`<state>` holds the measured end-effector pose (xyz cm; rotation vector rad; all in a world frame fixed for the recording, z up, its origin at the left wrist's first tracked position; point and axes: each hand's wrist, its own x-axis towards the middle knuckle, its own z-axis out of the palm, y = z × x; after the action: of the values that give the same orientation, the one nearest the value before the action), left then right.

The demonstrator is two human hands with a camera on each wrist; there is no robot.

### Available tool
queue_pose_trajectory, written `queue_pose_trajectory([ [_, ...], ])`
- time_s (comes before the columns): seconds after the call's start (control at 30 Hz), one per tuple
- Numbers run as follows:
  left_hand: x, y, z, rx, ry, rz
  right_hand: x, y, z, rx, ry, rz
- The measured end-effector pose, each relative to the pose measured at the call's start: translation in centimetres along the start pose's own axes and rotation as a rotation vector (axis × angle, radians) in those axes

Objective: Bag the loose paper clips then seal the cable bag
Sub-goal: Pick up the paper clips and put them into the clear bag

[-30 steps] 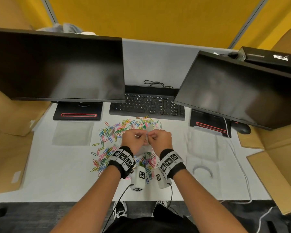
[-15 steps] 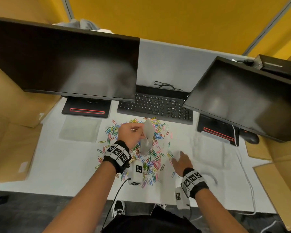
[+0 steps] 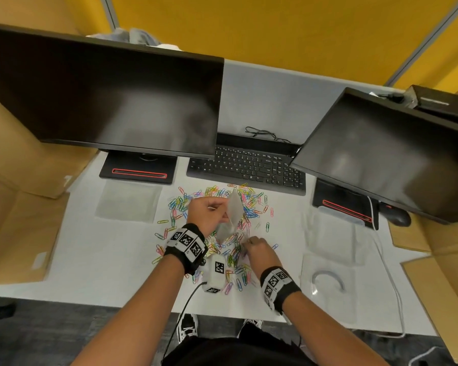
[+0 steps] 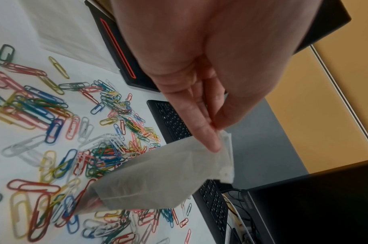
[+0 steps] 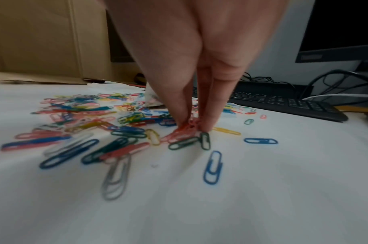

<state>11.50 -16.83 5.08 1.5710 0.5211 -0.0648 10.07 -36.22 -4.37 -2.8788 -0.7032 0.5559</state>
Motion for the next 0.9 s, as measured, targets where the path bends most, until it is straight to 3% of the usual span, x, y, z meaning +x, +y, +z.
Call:
queue_pose_trajectory([
  [0.1, -0.2, 0.0, 0.1, 0.001, -0.007, -0.006, 0.4, 1.0, -0.7, 0.077, 0.034, 0.108],
  [0.17, -0.2, -0.2, 0.1, -0.003, -0.008, -0.017, 0.6, 1.6, -1.6, 0.279, 0.082, 0.233],
  [0.27, -0.3, -0.2, 0.3, 0.011, -0.018, -0.021, 1.0, 3.6, -2.7, 0.682, 0.079, 0.477],
  [0.37, -0.4, -0.2, 0.5, 0.011, -0.022, -0.023, 0.9, 4.2, -4.8, 1.262, 0.062, 0.651],
  [0.43, -0.4, -0.1, 0.7, 0.016, -0.019, -0.015, 0.7, 3.4, -7.0, 1.618, 0.13, 0.603],
  [0.5, -0.4, -0.1, 0.9, 0.025, -0.022, -0.017, 0.5, 2.3, -9.4, 1.801, 0.14, 0.464],
  [0.7, -0.4, 0.1, 1.2, 0.04, -0.031, -0.007, 1.1, -1.1, -12.2, 1.754, 0.067, 0.278],
  [0.8, -0.4, 0.2, 1.3, 0.039, -0.039, -0.001, 2.0, -2.0, -11.7, 1.517, 0.117, 0.29],
  [0.9, -0.4, 0.2, 1.3, 0.053, -0.054, 0.004, 2.7, -2.2, -11.0, 1.096, 0.204, 0.256],
])
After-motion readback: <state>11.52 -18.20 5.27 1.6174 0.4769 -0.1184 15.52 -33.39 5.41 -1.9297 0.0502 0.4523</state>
